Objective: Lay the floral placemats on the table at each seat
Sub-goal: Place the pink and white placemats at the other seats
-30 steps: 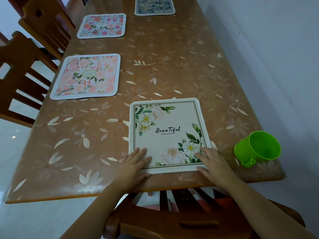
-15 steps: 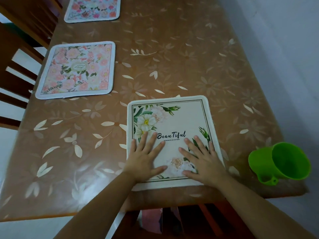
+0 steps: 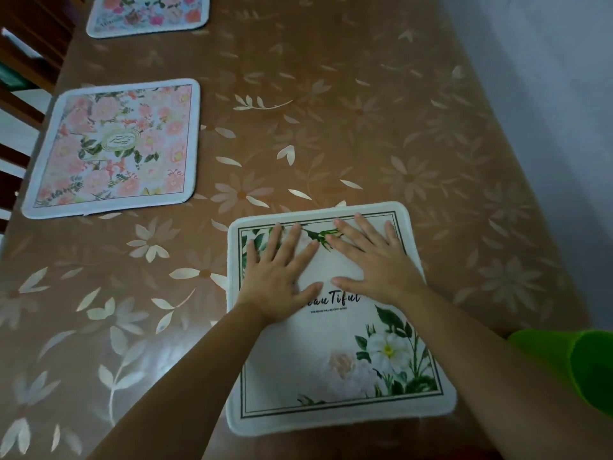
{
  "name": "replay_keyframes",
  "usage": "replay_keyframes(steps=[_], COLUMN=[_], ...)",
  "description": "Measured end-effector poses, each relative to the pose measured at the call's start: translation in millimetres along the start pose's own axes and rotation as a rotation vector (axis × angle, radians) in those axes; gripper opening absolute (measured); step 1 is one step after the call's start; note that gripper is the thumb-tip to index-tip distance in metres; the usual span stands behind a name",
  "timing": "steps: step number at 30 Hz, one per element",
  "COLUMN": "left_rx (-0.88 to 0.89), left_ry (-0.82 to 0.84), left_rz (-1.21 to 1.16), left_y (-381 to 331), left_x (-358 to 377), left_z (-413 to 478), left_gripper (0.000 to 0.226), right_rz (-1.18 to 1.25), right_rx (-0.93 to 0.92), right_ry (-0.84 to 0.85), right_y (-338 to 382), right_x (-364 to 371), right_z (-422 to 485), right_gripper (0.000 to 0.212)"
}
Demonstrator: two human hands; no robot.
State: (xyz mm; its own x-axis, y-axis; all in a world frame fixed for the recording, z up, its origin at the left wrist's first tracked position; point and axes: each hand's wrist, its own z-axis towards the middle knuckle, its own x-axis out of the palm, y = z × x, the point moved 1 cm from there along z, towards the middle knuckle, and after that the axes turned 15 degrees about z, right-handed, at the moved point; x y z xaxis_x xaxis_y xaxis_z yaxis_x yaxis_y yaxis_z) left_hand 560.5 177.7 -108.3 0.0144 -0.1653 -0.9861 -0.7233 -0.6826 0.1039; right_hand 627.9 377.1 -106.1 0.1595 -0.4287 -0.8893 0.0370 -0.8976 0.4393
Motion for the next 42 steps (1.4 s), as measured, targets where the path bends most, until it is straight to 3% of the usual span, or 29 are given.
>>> replay_keyframes(steps=[4,9,13,25,34,42], left_rx=[-0.079,-0.320,-0.372,-0.254,-0.162,0.037], left_ry=[-0.048,-0.052,-0.027,0.049,0.062,0.291], left_rz=[-0.048,-0.137,-0.121,-0.086,-0.108,-0.070], left_y=[3,2,-3,-50,-76,-61], left_x=[-1,-2,-1,0,1,-9], left_z=[18,29,15,-78,-131,-141], left_gripper=[0.064,0.063,0.070,0.069,0.066,0.069], right_rz=[0.004,0.022,0.044,0.034,0.063,0.227], right_rx=[0.107,0.289,0.335,0.376,0.513,0.553], right_ry=[-0.075,-0.182,-0.218,-0.192,-0.191,-0.126], right_y=[-6,-12,-10,34,75,124], right_x=[-3,0,3,27,42,61], right_z=[19,24,15,-92,-136,-136], right_gripper=[0.072,0.070,0.066,0.062,0.075,0.065])
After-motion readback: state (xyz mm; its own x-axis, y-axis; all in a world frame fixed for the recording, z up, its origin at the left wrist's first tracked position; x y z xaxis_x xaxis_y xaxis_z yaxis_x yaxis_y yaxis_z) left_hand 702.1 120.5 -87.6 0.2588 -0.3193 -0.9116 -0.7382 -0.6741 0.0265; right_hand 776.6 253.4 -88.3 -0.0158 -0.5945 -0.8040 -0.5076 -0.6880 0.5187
